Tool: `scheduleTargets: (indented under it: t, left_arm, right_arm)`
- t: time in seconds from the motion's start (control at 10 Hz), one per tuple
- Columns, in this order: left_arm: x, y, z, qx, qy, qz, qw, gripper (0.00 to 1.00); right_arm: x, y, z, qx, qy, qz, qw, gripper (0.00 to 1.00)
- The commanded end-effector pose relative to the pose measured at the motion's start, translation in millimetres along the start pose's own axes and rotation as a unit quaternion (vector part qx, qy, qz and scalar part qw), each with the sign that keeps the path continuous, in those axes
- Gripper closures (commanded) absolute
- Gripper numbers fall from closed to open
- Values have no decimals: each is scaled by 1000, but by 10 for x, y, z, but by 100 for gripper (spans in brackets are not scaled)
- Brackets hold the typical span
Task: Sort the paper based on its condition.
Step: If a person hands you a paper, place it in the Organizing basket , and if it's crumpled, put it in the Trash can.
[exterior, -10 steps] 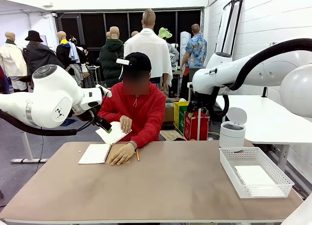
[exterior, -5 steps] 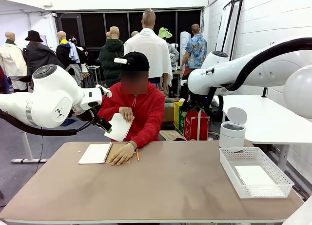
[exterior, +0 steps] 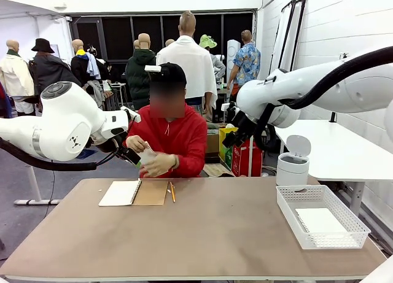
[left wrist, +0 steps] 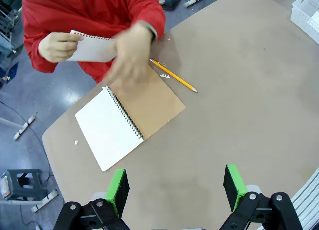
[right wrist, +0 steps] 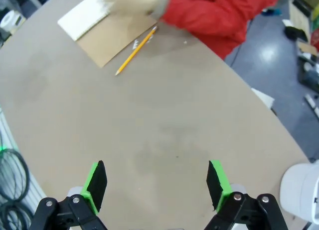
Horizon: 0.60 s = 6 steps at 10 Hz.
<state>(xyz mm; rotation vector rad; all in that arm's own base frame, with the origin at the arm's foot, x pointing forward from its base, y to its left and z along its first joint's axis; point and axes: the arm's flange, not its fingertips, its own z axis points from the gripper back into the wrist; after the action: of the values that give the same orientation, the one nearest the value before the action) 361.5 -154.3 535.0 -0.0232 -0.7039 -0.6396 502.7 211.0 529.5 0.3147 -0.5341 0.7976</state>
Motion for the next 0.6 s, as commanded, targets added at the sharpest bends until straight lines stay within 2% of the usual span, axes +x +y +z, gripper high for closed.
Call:
scheduleTargets:
  t: [0.0,0.2,0.5]
  left_arm:
    - [-7,10,0,-1,1,1,1000,0]
    - [-7,10,0,-1,1,1,1000,0]
    - [-7,10,0,-1,1,1,1000,0]
  right_arm:
    - [-220,-7,74,16,0,22,1000,0]
    - [-272,42,99,15,0,27,1000,0]
    - [-167,22,83,9,8,18,1000,0]
